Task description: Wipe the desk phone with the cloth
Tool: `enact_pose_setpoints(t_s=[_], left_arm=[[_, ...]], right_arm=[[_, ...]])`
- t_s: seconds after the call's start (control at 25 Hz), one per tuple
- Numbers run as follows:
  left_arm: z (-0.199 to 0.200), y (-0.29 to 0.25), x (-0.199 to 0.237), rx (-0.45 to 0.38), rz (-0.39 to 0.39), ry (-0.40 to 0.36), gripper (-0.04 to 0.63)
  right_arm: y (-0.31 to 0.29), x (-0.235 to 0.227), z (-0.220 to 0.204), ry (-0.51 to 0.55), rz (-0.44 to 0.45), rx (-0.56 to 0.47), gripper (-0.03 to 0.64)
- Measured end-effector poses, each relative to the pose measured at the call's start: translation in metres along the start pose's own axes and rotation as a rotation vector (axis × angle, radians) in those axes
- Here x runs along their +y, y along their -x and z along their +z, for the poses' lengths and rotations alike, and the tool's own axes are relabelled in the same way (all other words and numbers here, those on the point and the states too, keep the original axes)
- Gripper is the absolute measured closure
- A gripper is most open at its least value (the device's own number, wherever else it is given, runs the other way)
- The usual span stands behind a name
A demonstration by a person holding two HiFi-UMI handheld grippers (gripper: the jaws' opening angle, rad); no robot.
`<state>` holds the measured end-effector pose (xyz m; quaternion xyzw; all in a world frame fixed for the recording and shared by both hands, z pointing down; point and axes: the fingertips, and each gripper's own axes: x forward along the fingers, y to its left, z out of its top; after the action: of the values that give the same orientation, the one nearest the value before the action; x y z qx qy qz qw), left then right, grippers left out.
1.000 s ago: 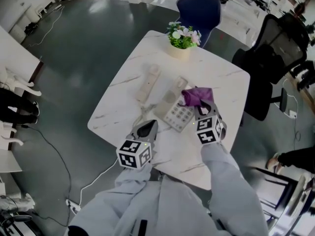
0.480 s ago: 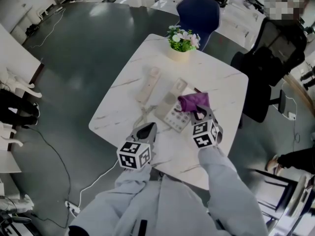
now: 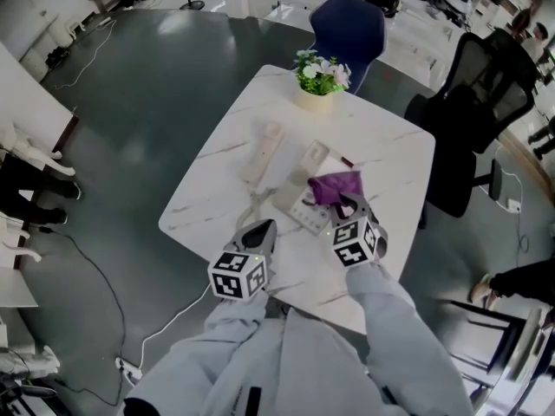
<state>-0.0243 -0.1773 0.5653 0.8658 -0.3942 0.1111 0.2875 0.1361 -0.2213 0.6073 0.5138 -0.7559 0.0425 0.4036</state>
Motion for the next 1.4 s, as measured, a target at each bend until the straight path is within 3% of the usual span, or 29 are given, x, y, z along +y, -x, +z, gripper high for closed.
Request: enact_pose_setpoints(t_s=[1.4], left_arm=[[-0.01, 0.011, 0.008, 0.003, 0.033, 0.008, 0.597]], right_arm=[[0.013, 0.076, -0.009, 0.06, 0.162, 0.07, 0.577]])
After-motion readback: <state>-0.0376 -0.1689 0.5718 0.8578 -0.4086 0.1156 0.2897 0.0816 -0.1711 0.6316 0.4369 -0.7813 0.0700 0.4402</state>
